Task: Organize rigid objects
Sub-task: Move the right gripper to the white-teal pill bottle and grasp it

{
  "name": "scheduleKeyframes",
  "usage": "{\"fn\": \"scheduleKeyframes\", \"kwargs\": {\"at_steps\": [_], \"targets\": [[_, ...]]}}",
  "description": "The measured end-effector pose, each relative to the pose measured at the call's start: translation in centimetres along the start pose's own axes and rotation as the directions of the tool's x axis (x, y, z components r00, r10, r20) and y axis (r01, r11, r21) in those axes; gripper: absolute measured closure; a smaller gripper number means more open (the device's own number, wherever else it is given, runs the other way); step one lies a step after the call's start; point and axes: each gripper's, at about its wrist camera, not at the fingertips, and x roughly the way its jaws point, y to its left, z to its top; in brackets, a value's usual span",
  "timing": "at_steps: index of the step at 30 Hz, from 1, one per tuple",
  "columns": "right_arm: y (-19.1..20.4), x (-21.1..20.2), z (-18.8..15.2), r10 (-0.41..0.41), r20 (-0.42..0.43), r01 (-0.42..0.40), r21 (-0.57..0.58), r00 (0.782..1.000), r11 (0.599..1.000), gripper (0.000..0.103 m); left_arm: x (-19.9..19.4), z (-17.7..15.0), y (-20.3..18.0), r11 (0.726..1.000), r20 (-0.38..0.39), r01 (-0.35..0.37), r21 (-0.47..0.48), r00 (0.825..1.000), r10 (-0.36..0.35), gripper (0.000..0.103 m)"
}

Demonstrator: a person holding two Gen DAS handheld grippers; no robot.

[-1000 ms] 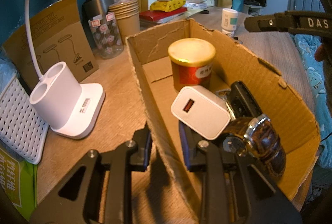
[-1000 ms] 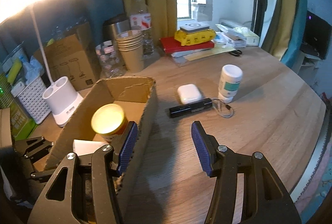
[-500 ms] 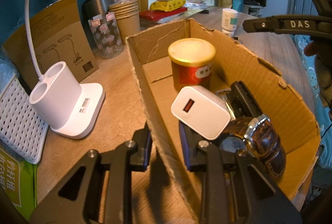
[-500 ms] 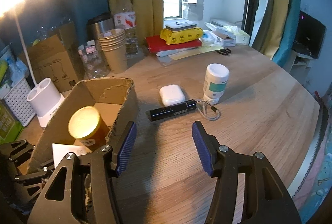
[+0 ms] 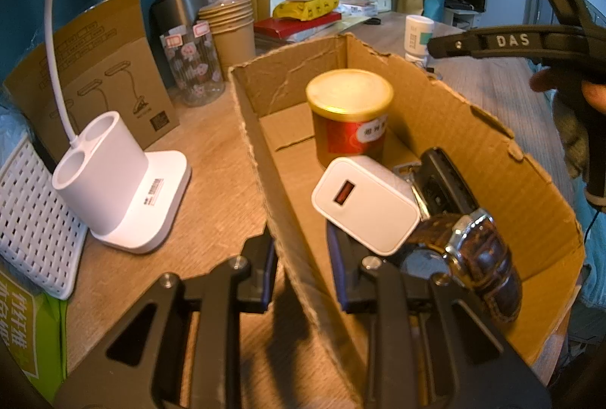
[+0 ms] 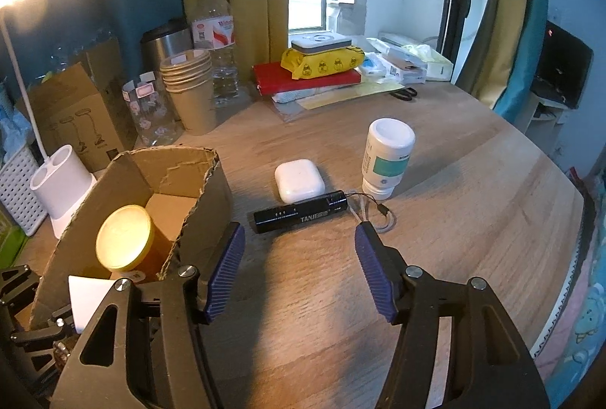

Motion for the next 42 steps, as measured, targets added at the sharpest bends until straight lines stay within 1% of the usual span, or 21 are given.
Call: {"fn": "scheduleKeyframes", "kwargs": {"at_steps": [12, 23, 36, 37, 41, 42], "targets": [[-2.8, 2.4, 2.1, -0.048, 0.007, 0.048, 0.037, 0.999, 0.998, 0.039, 0.0, 0.0, 0.0, 1.000, 0.000, 0.000, 0.000, 1.000, 0.000, 0.077], [-5.5, 6.0, 3.9, -0.104, -0.013, 0.105, 0.055, 0.994, 0.993, 0.039, 0.0, 0.0, 0.0, 1.000, -0.001, 0.001, 0.000, 1.000, -0.001, 0.077], [-7.4, 9.0, 5.3, -0.150, -0.027, 0.151, 0.041, 0.988, 0.988, 0.039, 0.1, 0.0, 0.0, 1.000, -0.003, 0.004, -0.002, 1.000, -0.004, 0.077], [-7.4, 9.2, 5.3, -0.151, -0.028, 0.152, 0.042, 0.988, 0.987, 0.040, 0.1, 0.0, 0.0, 1.000, -0.003, 0.004, -0.002, 1.000, -0.004, 0.077], [-7.3, 9.1, 5.3, -0.147, -0.023, 0.147, 0.029, 0.989, 0.989, 0.055, 0.1, 0.0, 0.0, 1.000, -0.003, 0.004, -0.002, 1.000, -0.004, 0.077], [-7.2, 9.0, 5.3, -0.147, -0.020, 0.148, 0.024, 0.989, 0.989, 0.056, 0.1, 0.0, 0.0, 1.000, -0.003, 0.004, -0.002, 1.000, -0.004, 0.077]]}}
